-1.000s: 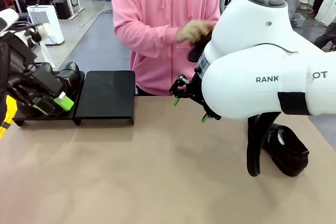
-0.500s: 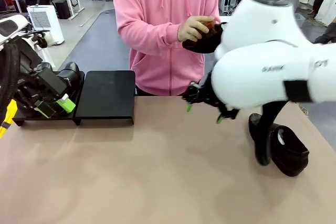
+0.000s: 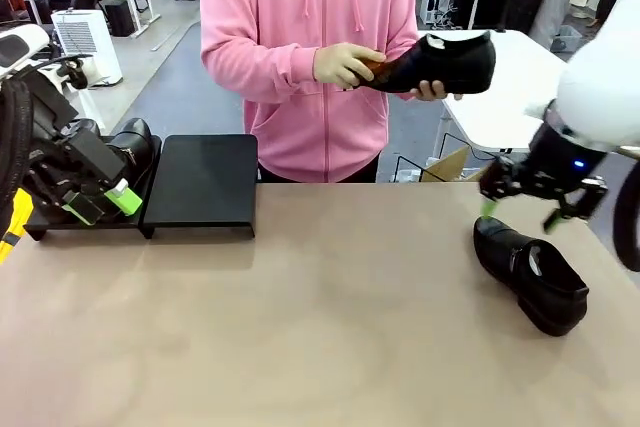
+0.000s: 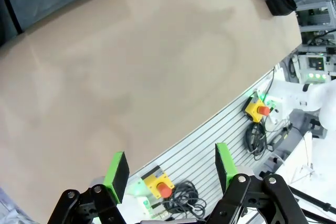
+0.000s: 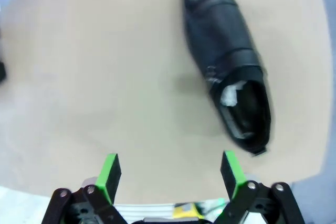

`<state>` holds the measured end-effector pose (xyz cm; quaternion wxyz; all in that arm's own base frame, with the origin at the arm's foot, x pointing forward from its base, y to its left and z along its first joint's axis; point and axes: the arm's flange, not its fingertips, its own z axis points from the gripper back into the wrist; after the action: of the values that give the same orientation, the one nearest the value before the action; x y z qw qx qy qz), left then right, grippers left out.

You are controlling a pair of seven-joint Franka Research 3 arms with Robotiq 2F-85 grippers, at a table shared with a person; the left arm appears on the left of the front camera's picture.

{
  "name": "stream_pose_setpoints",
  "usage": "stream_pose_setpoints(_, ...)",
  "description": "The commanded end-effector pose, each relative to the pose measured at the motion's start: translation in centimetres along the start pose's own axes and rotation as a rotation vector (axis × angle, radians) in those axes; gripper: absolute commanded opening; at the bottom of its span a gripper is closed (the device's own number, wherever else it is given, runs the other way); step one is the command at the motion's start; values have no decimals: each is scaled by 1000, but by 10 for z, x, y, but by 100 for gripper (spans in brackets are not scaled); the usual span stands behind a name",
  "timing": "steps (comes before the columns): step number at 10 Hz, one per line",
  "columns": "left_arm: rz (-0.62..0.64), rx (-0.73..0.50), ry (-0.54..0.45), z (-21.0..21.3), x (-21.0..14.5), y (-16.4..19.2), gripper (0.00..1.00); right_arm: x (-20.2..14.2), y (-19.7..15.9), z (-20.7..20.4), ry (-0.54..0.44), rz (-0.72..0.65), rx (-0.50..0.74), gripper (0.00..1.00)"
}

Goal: Organize the shoes by placing them on the stand.
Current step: Pick up one Shoe and place it in the middle of the table.

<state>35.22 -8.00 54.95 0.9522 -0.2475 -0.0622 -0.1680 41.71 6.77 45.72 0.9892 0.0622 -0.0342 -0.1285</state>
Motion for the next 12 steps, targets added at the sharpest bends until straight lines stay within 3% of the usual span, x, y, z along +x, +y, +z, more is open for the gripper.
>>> stream_pose_setpoints(1,-17,-28,-7,-2,-3,2,85,6,-24,-16,49,110,-134,100)
stream_pose_setpoints(2,-17,-28,-7,-2,-3,2,85,9,-39,-21,64,70,-157,100)
stream_pose_setpoints(3,-17,-28,-7,-2,-3,2,85,2,-19,-11,37,37,-65,100)
stream_pose_setpoints(6,-17,-28,-7,-2,-3,2,85,4,-31,-20,61,49,-109,100)
stream_pose_setpoints(8,-17,-28,-7,-2,-3,2,85,4,-44,-19,-37,409,-316,100)
stream_pose_setpoints(10,-17,-28,-7,-2,-3,2,85,11,-71,-23,-119,582,-338,100)
stream_pose_setpoints(12,-17,-28,-7,-2,-3,2,85,20,-87,-42,-109,713,-345,100)
